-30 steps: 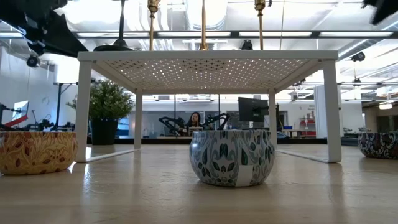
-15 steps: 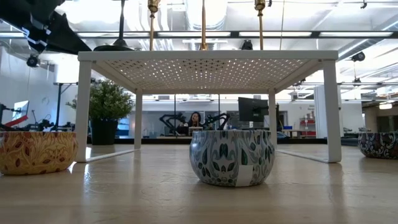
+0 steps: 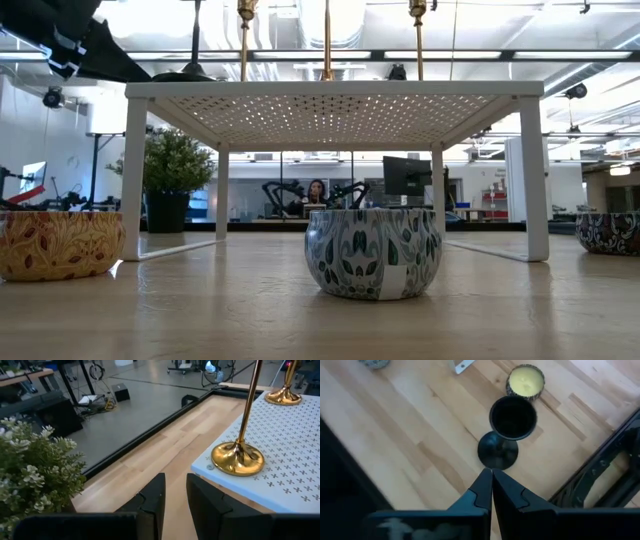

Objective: Pick & Place candle stick holders
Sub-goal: Put the black candle holder on the shelf

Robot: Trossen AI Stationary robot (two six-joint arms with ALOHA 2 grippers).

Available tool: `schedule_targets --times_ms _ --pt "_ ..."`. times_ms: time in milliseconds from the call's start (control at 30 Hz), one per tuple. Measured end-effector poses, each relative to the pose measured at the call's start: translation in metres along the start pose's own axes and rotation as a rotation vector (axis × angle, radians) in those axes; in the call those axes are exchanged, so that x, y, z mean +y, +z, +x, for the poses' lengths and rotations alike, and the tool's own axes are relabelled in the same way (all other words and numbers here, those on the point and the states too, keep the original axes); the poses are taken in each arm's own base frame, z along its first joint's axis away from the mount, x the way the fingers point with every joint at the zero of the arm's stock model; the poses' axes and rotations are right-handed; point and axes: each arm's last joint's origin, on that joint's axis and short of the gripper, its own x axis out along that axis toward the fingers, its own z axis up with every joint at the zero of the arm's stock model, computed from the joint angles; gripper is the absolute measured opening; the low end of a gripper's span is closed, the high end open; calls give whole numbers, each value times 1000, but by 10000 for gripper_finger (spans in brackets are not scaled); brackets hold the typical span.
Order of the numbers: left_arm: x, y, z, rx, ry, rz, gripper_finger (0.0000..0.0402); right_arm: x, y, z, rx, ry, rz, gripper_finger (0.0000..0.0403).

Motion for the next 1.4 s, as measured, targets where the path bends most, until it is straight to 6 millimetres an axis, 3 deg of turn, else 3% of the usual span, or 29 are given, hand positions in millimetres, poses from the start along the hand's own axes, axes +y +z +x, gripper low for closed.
schedule_targets --times_ms 333,500,733,1100,1267,1400 --pt "0 0 0 -17 11 -7 83 25 -8 38 -77 -145 28 10" --pt "1 1 0 -29 19 -8 83 29 -8 50 -73 -157 50 33" --pt "1 1 0 -38 27 4 83 27 -15 64 -14 -146 75 88" --pt "1 1 0 -37 27 23 83 12 -18 98 -69 -205 46 153" --pt "1 1 0 -34 24 23 83 6 -14 109 -117 -222 38 160" --pt "1 1 0 -33 24 21 83 5 -11 113 -154 -219 31 134"
